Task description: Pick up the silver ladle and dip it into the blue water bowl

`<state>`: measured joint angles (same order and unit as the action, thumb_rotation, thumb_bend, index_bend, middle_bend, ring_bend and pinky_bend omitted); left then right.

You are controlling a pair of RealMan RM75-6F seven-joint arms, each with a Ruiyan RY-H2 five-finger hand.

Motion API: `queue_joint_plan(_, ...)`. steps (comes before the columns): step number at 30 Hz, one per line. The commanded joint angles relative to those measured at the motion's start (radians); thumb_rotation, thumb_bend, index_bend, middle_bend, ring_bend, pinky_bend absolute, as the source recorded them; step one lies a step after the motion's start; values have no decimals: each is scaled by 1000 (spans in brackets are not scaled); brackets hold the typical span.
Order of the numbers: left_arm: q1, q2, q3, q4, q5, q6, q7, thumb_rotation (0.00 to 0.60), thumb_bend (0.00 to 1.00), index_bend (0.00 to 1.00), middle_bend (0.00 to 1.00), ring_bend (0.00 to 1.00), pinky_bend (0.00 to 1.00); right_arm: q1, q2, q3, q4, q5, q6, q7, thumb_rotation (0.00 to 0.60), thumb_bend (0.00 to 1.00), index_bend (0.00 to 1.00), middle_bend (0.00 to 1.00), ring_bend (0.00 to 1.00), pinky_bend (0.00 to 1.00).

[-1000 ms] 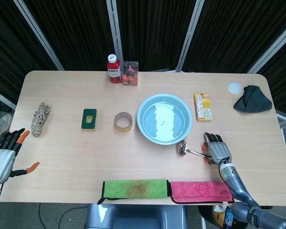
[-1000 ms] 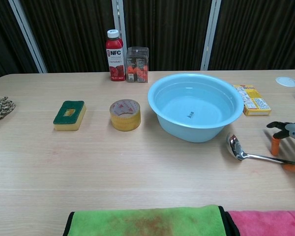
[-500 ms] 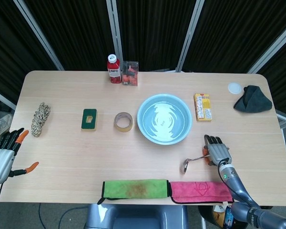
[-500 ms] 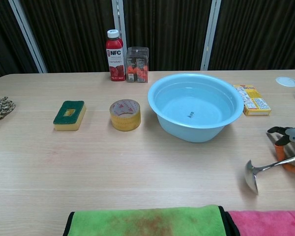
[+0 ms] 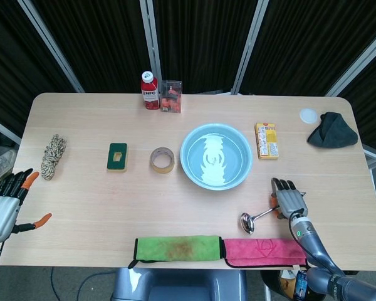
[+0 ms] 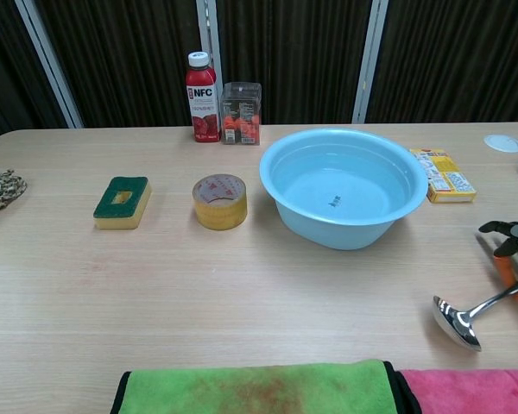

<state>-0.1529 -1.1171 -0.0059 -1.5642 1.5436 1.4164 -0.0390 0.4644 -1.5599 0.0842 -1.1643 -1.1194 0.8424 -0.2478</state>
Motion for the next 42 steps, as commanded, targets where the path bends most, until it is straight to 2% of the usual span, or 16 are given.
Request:
queue_joint_plan(1,0,1,1,0,3,2,-3,375,186,0,0,0,0,-3,14,1,-23,6,19,-20,600,366,631,0,0,0)
queue_joint_plan(10,3,4,6,-3,14,10,-8,381,187,0,0,0,0,-21,69,3,-107,17,78,-65,600,405,656,0,0,0)
queue_joint_plan(22,4,1,13,-5,30,14,2,377,187,0,0,0,0,-46,205,-8,-290,35,166,-179,600,461,676,0,0,0)
queue_joint_plan(35,2,0,20,-8,38,10,4,376,187,0,0,0,0,-45,334,-6,-466,99,233,-320,600,476,686,0,0,0)
queue_joint_plan(42,0,0,23,-10,43,8,5,375,187,0,0,0,0,-10,422,15,-573,184,222,-388,600,477,686,0,0,0)
